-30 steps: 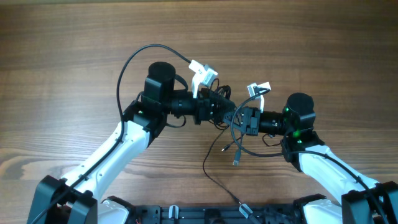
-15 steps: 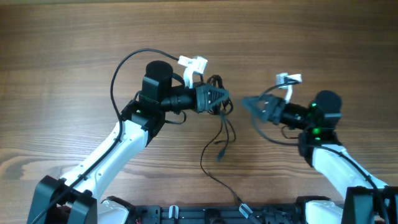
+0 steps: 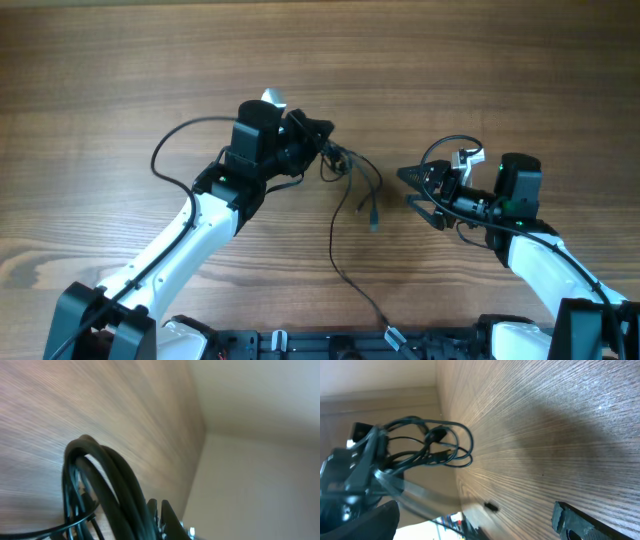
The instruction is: Untangle cables
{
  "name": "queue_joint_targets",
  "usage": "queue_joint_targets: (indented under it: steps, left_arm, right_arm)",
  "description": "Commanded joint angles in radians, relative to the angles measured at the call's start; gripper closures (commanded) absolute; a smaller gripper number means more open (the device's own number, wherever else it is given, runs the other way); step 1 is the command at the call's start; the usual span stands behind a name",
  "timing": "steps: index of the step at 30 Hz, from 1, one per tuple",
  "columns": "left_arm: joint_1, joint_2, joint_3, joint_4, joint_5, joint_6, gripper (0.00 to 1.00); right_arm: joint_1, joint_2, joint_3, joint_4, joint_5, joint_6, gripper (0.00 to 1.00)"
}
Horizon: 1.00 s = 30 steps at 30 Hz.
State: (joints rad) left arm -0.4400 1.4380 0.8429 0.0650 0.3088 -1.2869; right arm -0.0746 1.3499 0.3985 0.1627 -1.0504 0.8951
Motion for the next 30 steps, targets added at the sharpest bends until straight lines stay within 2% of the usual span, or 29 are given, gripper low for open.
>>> queue_joint_targets:
  steps: [1,4,7,10,12,15,18,20,21,22,24,27,30]
  left_arm:
    - [0.005,-0.024,0.007,-0.098,-0.242,-0.264,0.96]
    - [0.005,-0.024,0.007,-0.213,-0.308,-0.455,0.96]
    - [0.005,-0.024,0.007,-0.288,-0.322,-0.655,0.96]
    - [0.005,-0.024,0.007,-0.331,-0.322,-0.821,0.96]
    - [0.005,-0.024,0.007,-0.337,-0.322,-0.89,0.96]
    - [0.005,-0.024,0.007,-0.345,-0.316,-0.894,0.96]
    - [0.005,-0.024,0.007,-0.368,-0.27,-0.895,0.96]
    - [0.004,-0.024,0.007,-0.376,-0.222,-0.895,0.96]
    - [0.004,-0.024,0.007,-0.376,-0.199,-0.895,0.96]
    - [0.005,-0.024,0.007,-0.376,-0.167,-0.895,0.96]
    - [0.005,-0.024,0.007,-0.376,-0.133,-0.895,0.96]
    - [0.005,-0.024,0.007,-0.377,-0.135,-0.895,0.96]
    - [0.014,-0.024,0.007,-0.396,-0.15,-0.895,0.96]
  right_arm:
    - [-0.001,-0.006,0.001,0.022,-0.11,-0.044,0.0]
    - [0.017,-0.006,0.001,0.156,-0.258,-0.088,0.0]
    - [0.099,-0.006,0.001,0.343,-0.296,-0.085,0.0]
    - [0.242,-0.006,0.001,0.534,-0.182,-0.131,0.0]
    - [0.349,-0.006,0.001,0.591,-0.042,-0.192,0.0]
    - [0.475,-0.005,0.001,0.575,0.161,-0.303,0.0]
    - [0.566,-0.005,0.001,0.52,0.446,-0.399,0.1]
    - [0.595,-0.005,0.001,0.509,0.547,-0.453,0.14]
    - [0.611,-0.005,0.001,0.503,0.595,-0.496,0.14]
    - [0.637,-0.005,0.001,0.475,0.675,-0.577,0.02]
    - [0.671,-0.005,0.001,0.411,0.776,-0.678,0.01]
    - [0.726,-0.006,0.001,0.34,0.821,-0.803,0.0]
    - [0.737,-0.032,0.001,0.322,1.184,-0.821,0.0]
